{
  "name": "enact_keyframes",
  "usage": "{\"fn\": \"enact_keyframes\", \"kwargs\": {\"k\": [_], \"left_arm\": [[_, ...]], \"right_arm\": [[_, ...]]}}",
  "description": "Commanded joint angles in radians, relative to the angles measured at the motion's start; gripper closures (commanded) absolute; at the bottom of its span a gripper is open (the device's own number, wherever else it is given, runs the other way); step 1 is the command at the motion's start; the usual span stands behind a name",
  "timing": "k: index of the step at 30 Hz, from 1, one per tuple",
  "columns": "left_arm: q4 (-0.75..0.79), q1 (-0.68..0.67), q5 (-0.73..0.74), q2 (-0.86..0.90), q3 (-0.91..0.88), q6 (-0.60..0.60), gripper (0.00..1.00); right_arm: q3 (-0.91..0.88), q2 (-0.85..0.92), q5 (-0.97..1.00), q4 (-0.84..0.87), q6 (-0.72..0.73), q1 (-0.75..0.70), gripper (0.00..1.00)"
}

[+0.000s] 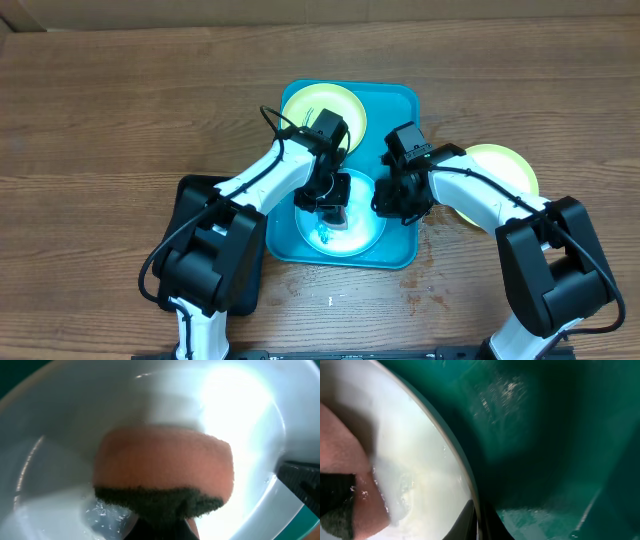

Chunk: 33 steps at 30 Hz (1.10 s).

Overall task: Clean dirty plates on tray and stack at the side
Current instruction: 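Scrub the white plate with the sponge in the left gripper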

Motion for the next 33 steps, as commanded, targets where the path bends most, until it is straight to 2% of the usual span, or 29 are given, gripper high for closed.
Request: {"fn": "enact_keyframes", "kwargs": {"k": [1, 8, 13, 17, 21, 24, 29, 33], "left_arm": [[-0.057, 0.05, -0.14, 0.07, -0.007, -0.025, 0.96], [-0.158, 0.148, -0.183, 0.076, 0.069, -0.024, 0.96], [-0.103, 0.144, -0.005, 0.08, 0.077, -0.009, 0.96], [-0.014, 0.07, 0.194, 0.085, 0.073, 0.036, 0.96], [0.029, -0.038, 0.222, 0.086, 0.073, 0.06, 0.96], [0.005, -0.103, 0.171, 0.086, 0.073, 0.053, 0.96], [-0.122, -0.106, 0.043, 0.086, 0.073, -0.068, 0.96], [-0.219, -0.076, -0.18, 0.086, 0.073, -0.131, 0.96]], "right_arm": [[-0.031, 0.019, 0.039, -0.006, -0.006, 0.001, 0.96], [-0.031, 0.019, 0.039, -0.01, -0.006, 0.001, 0.96], [-0.031, 0.019, 0.039, -0.012, -0.006, 0.001, 0.96], [-0.031, 0.019, 0.039, -0.013, -0.006, 0.001, 0.96], [-0.031, 0.019, 0.039, -0.013, -0.006, 0.001, 0.96], [-0.031, 0.019, 0.039, -0.014, -0.006, 0.001, 0.96], [-0.031, 0.019, 0.039, -0.021, -0.006, 0.001, 0.96], [-0.031, 0.019, 0.039, -0.019, -0.006, 0.001, 0.96]]}}
